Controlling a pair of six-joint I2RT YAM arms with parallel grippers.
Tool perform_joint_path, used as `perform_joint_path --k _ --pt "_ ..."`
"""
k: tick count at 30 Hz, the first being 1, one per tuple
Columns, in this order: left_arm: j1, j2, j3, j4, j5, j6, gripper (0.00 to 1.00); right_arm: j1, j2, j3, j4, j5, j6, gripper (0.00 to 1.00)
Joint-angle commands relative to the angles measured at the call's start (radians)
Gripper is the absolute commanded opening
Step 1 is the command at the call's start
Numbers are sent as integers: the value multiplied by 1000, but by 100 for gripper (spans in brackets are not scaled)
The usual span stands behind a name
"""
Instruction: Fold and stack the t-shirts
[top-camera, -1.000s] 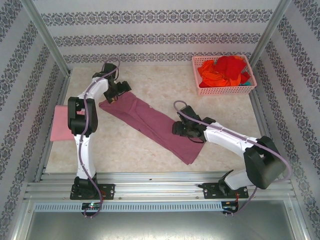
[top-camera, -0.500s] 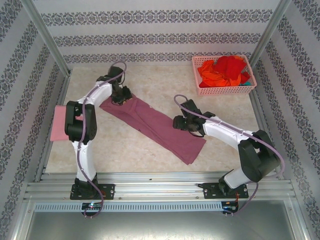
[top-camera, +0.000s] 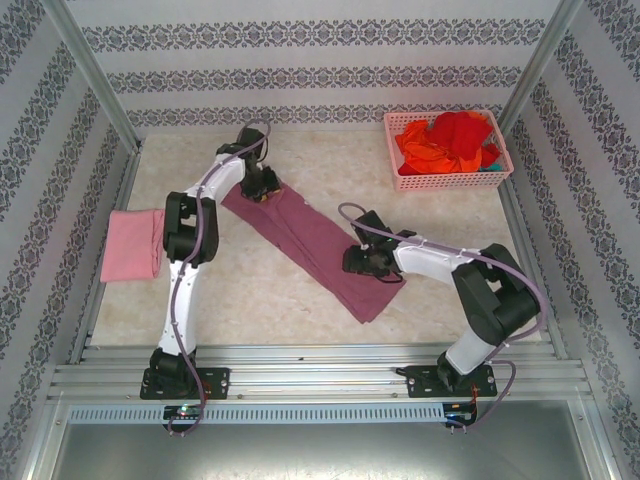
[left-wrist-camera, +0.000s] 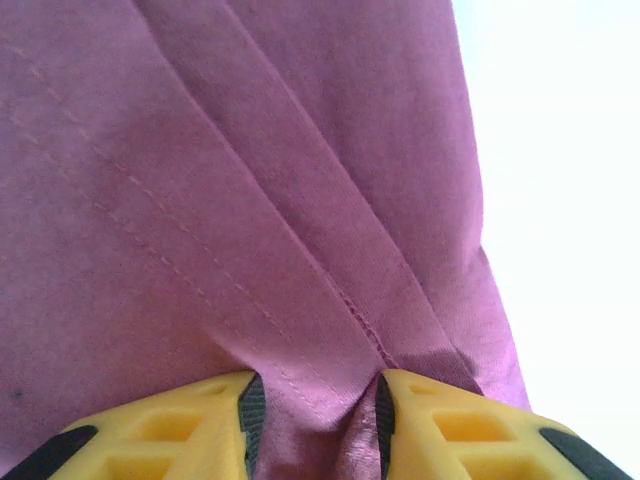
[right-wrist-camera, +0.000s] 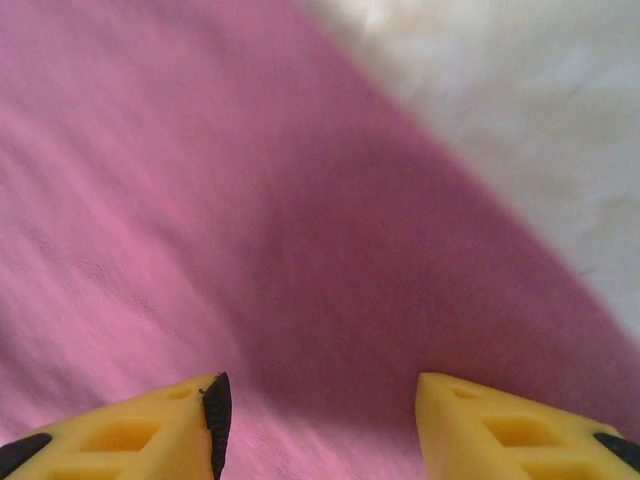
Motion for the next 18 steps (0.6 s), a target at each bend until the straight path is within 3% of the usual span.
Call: perform_joint_path --k 1,4,10,18 --pt "-2 222 284 -192 -30 52 45 37 74 7 57 -76 39 52" --pt "2 375 582 -271 0 49 58 71 139 43 78 -120 59 51" --pt "17 205 441 -159 18 65 98 161 230 145 73 -154 77 51" --pt "165 -64 291 -111 24 99 100 253 335 311 87 -241 91 51"
